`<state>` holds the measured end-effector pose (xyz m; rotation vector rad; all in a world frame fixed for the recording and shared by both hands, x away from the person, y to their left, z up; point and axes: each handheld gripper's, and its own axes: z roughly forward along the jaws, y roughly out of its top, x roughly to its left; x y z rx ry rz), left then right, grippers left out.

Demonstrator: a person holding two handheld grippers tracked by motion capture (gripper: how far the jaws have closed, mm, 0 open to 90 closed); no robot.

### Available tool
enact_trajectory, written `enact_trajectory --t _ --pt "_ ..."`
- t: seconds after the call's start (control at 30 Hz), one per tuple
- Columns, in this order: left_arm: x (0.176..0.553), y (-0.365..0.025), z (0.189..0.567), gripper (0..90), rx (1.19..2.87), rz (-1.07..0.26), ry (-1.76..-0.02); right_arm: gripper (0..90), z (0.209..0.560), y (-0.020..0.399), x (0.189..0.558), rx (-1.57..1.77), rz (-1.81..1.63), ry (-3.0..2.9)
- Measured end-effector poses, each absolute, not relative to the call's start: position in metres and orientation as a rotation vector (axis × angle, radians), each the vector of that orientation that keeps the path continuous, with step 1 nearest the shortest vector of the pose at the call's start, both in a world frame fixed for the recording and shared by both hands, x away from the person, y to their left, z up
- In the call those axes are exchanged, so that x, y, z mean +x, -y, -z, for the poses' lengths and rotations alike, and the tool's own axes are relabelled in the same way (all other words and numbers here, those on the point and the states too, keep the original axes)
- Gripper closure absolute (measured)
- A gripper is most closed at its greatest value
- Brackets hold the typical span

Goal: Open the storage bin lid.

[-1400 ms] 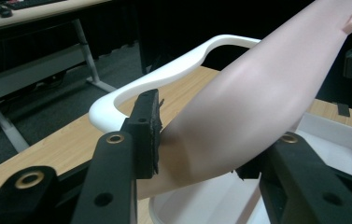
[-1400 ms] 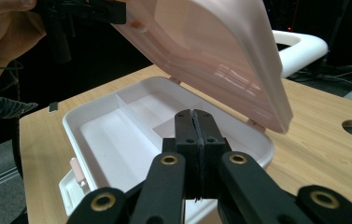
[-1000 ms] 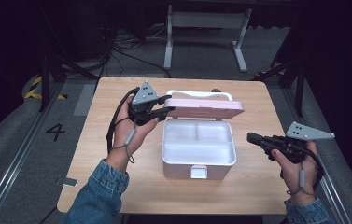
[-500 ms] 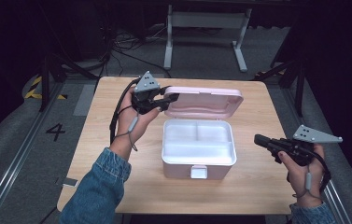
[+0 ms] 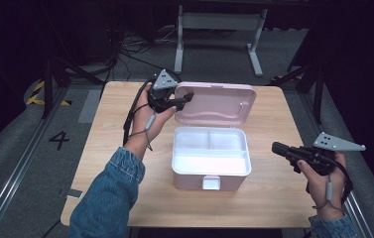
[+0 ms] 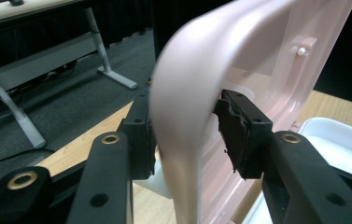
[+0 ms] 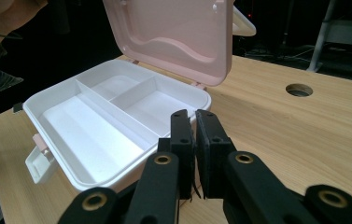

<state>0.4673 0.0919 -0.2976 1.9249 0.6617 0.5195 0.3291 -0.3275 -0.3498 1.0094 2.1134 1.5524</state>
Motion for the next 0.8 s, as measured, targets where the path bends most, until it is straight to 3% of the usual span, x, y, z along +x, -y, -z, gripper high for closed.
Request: enact_trajectory --t 0.8 --pt "0.509 -0.082 0.314 45.9 1.964 -0.501 -0.775 84.4 0.351 0.338 0.331 1.041 -1.561 -2.094"
